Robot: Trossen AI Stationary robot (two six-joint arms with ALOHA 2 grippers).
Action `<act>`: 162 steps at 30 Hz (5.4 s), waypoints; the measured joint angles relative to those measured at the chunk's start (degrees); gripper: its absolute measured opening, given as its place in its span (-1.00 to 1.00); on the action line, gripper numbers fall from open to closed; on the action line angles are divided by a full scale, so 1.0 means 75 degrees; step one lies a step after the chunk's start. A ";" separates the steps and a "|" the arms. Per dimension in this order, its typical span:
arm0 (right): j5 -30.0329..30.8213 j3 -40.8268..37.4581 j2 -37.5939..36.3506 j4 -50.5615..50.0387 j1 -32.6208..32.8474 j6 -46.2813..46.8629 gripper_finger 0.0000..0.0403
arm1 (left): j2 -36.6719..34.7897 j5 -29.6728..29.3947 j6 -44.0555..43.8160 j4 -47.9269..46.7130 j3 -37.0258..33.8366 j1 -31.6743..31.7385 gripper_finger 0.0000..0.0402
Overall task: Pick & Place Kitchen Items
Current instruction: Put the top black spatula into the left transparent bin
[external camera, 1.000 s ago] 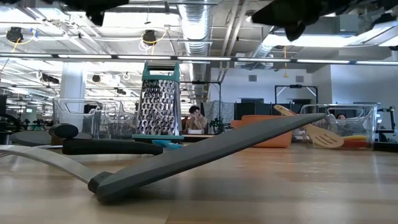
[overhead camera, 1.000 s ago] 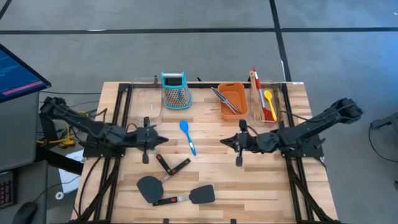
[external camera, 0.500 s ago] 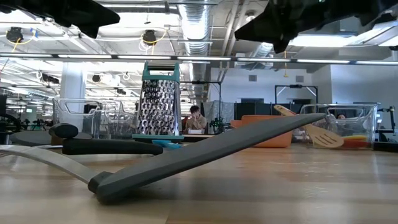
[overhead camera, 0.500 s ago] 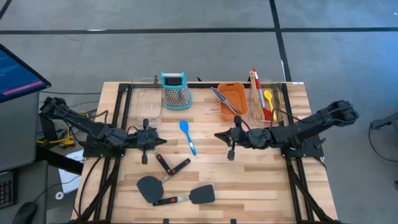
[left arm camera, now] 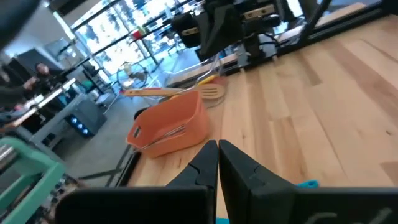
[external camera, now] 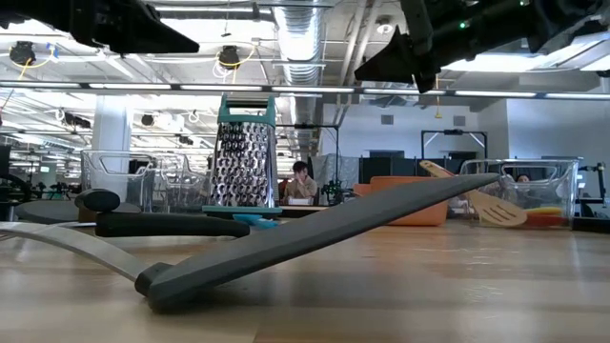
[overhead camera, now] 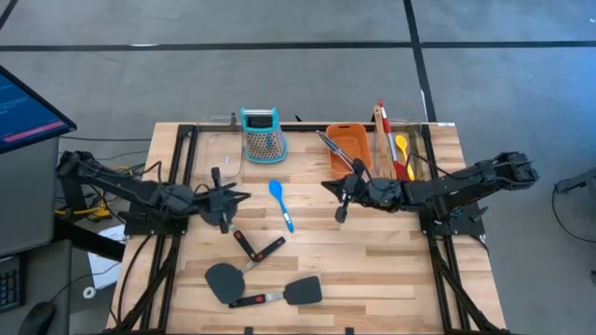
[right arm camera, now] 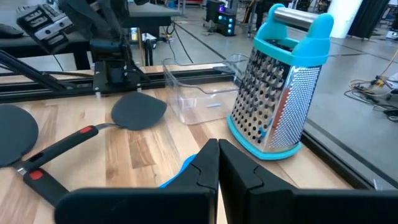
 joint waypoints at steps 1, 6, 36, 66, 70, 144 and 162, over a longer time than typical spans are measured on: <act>0.0000 0.0000 0.0000 0.0000 -0.0017 -0.0008 -1.00 | 0.0000 0.0003 -0.0136 0.0003 0.0000 0.0052 -0.99; -0.0013 0.0000 0.0000 0.0000 -0.0078 -0.0005 -1.00 | 0.0000 0.1089 -0.0325 -0.0004 0.0000 0.0207 -0.99; -0.1177 0.0000 0.0006 -0.0032 -0.0072 0.0939 -1.00 | 0.0355 0.2623 -0.0692 -0.2250 0.1424 0.0151 -0.99; -0.1139 0.0000 0.0017 -0.0198 0.0487 0.1868 -1.00 | 0.1818 0.2663 -0.0259 -0.5764 0.1245 -0.0442 -0.99; -0.1139 0.0000 0.0017 -0.0477 0.0487 0.1868 -1.00 | 0.1818 0.2264 -0.0267 -0.5548 0.1174 -0.0431 -0.99; -0.1137 0.0000 0.0020 -0.1095 0.0490 0.1810 -1.00 | 0.2262 0.3049 -0.1009 -0.2329 0.1186 0.0366 0.21; -0.1137 0.0002 0.0020 -0.1463 0.0493 0.1810 -1.00 | 0.3144 0.4412 -0.1015 -0.4607 0.1177 0.0592 0.20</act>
